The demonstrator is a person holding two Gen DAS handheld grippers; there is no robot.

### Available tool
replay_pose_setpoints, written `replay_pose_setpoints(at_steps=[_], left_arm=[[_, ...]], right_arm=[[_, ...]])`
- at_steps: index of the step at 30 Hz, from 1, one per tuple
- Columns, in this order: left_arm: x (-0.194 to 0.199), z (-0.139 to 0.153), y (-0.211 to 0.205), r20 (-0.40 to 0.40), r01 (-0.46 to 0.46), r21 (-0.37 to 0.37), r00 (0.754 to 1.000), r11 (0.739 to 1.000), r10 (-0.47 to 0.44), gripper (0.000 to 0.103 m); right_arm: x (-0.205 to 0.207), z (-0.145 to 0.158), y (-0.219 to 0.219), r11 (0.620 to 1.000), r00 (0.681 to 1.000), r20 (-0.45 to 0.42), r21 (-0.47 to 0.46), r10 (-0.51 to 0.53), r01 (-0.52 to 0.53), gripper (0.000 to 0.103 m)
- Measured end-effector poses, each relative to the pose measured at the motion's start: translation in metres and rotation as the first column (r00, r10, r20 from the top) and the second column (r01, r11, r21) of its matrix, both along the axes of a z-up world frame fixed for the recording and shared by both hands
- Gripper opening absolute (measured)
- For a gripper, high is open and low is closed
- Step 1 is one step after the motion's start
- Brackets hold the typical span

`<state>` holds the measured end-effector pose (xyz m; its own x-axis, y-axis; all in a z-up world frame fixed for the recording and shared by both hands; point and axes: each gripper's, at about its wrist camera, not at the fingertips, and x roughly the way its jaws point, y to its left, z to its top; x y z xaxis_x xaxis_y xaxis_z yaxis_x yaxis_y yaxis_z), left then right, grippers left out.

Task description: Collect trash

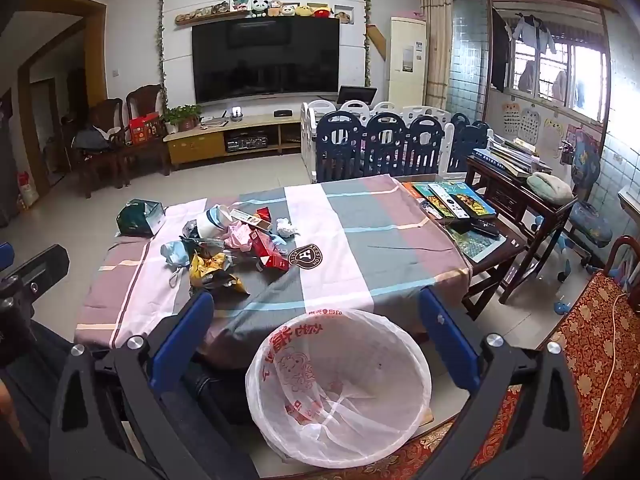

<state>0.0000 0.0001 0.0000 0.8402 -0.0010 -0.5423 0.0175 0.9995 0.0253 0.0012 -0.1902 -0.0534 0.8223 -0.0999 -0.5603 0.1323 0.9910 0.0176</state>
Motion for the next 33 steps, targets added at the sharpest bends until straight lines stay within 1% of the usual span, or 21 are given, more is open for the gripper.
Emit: replay_pose_setpoints(at_steps=[33], left_arm=[[0.0002, 0.0003, -0.0001, -0.009, -0.001, 0.005, 1.000, 1.000, 0.001, 0.100]], right_arm=[[0.0011, -0.0012, 0.0003, 1.000, 1.000, -0.006, 0.007, 0.002, -0.002, 0.100]])
